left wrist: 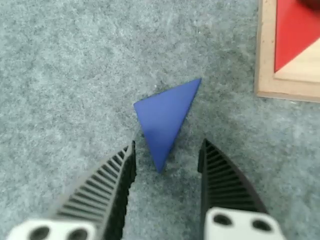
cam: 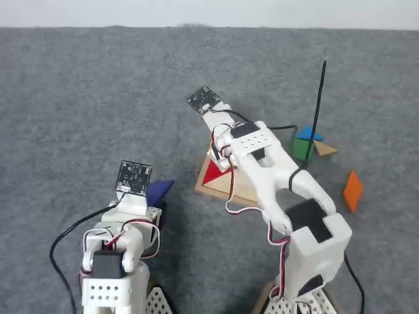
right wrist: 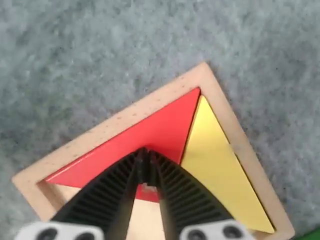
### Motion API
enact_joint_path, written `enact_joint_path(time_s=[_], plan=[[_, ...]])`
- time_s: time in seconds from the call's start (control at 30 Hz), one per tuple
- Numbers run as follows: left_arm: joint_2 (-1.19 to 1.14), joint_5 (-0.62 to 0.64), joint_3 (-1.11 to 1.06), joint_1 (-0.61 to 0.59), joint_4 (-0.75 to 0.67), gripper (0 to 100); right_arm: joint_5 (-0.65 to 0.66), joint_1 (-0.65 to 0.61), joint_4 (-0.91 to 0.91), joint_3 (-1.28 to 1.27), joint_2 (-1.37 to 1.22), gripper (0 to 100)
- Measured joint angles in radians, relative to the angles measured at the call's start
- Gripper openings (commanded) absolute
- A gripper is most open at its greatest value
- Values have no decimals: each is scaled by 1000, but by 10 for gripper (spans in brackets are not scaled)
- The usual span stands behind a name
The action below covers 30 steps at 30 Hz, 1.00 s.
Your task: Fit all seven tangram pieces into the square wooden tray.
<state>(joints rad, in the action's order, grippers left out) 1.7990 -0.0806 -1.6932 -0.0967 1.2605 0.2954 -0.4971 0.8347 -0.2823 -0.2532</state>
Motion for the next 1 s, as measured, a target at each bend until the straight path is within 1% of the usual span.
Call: enact_joint_path(time_s=[0.2,0.3,0.4,0.5,0.77,1.0], plan=[[0,0,0,0,0,200,2,21,-23,-150,204,6],[0,0,0,0,0,200,2,51,-57,-224,249,6],[0,0,0,0,0,200,2,80,-71,-235,247,6],[0,0,0,0,0,200,2,103,-74,-219,175,6],[0,0,0,0,0,200,18,107,-49,-43,-5,6],[0,0,0,0,0,200,23,104,-3,-9,0,6]])
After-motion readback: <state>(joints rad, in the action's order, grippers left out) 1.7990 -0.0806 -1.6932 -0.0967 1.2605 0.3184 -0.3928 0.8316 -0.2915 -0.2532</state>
